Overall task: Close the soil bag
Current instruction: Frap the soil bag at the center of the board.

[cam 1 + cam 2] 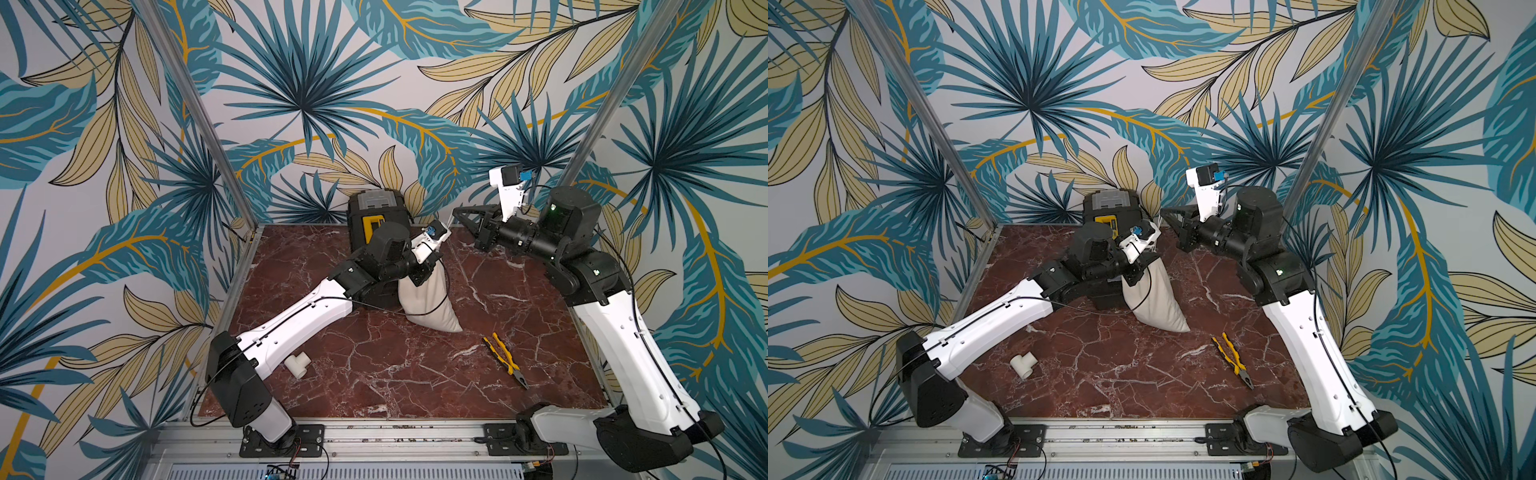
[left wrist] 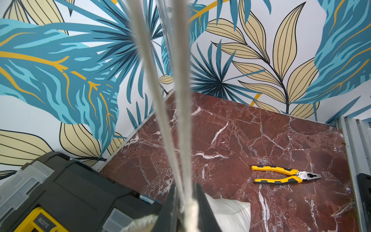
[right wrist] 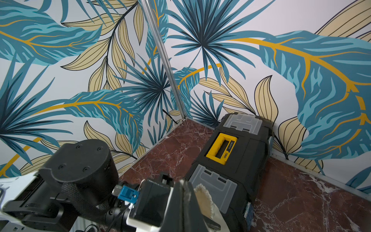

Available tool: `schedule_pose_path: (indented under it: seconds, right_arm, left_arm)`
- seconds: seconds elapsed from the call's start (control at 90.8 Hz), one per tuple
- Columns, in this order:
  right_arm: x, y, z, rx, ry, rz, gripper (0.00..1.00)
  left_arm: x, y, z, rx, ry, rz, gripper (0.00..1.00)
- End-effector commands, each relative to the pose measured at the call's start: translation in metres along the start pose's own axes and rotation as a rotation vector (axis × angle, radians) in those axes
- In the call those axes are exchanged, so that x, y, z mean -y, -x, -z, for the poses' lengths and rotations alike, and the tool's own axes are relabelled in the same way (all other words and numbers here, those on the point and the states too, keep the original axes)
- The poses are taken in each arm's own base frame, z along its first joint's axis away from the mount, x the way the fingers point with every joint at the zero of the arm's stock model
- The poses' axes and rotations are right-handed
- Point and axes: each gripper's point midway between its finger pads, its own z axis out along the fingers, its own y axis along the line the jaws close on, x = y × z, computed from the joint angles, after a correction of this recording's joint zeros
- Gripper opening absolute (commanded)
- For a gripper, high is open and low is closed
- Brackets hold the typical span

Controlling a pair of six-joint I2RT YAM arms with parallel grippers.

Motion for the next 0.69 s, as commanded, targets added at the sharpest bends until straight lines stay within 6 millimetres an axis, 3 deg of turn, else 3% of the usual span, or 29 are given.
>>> schedule_pose_path:
  seconds: [0.0,0.253,0.683]
  right_arm:
    - [-0.029,0.072,0.030,0.237,0.043,0.128,0.00]
    - [-0.032,0.083,0.034,0.260,0.044,0.138,0.00]
    - [-0.042,0.105,0.051,0.333,0.038,0.172,0.00]
  left_arm:
    - [0.001,-0.048,-0.001,-0.152,0.013,0.009,0.18]
    - [0.002,-0.069,0.003,-0.200,0.019,-0.003,0.19]
    - [0.001,-0.073,0.007,-0.212,0.037,-0.004,0.19]
